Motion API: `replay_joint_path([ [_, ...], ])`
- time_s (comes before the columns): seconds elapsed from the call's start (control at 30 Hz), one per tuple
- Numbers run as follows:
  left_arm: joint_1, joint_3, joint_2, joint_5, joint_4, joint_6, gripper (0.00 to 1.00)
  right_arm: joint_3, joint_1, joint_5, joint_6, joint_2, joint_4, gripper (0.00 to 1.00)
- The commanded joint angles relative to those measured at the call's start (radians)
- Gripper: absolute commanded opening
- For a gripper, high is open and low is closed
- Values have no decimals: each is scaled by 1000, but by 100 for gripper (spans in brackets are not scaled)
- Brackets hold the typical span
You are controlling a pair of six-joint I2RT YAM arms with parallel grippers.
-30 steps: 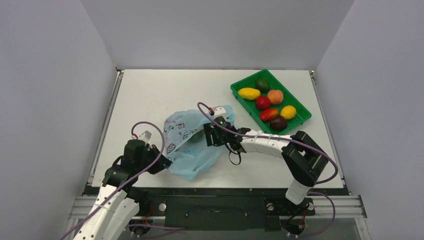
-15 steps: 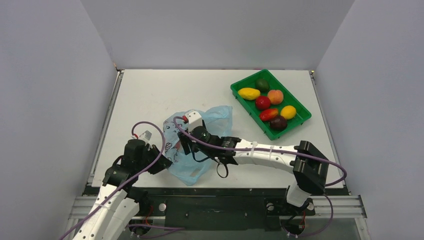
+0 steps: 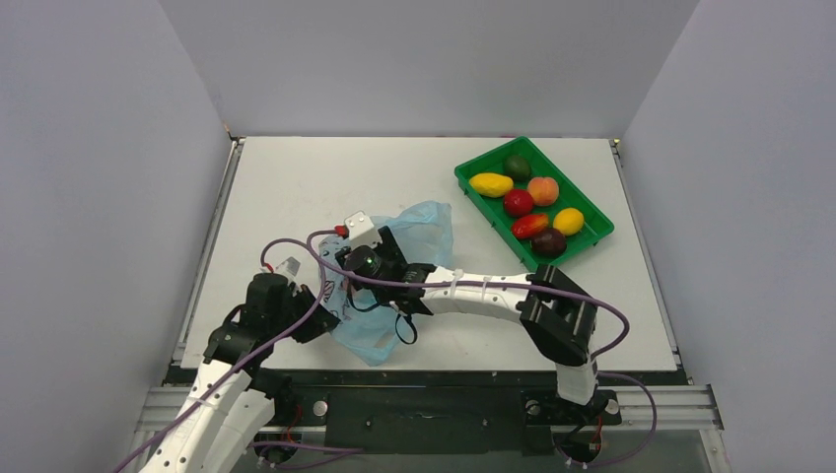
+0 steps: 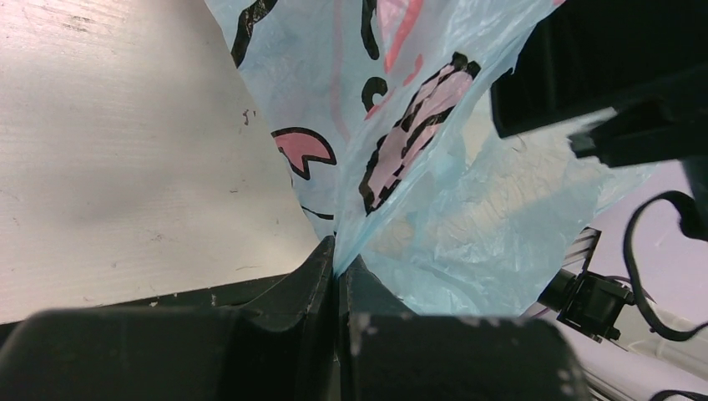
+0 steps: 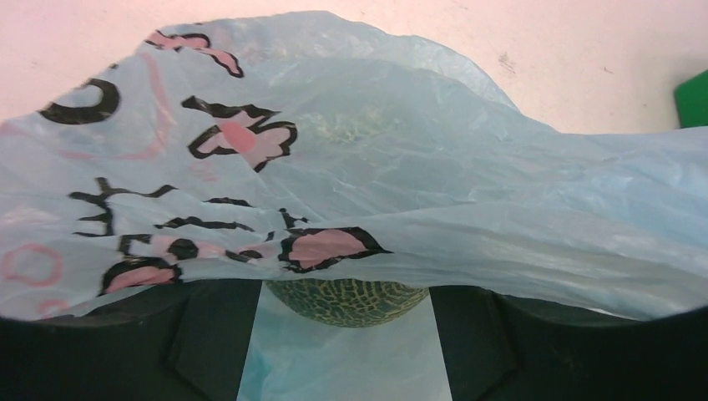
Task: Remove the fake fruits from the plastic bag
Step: Adjust the fake fruit in the plastic bag.
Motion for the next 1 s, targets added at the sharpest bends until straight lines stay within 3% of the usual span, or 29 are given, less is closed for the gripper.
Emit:
replay_joint_path([
  [0.0,-4,42,5,4,56,2,0,39,-6,103,-44,33,63,69],
  [0.17,-4,43,2,6,51,3,0,0,-57,101,-2,73,86,70],
  [0.3,-4,51,-5,-4,32,11,0,-143,-148,10,128,20,137,67],
  [0.47,-4,45,-9,-6,29,20,0,-491,-238,-452,128,-208,381,62],
  [0.53,-4,36,-5,-5,39,21,0,-552,-227,-499,120,-284,422,63],
  [0.73,-5,12,25,28,89,11,0,-507,-158,-425,125,-377,342,63],
  [0.87,-8,8,23,36,91,8,0,-396,-102,-346,153,-321,241,61],
  [0.97,-10,13,5,39,80,10,0,-353,-54,-352,175,-266,257,60],
])
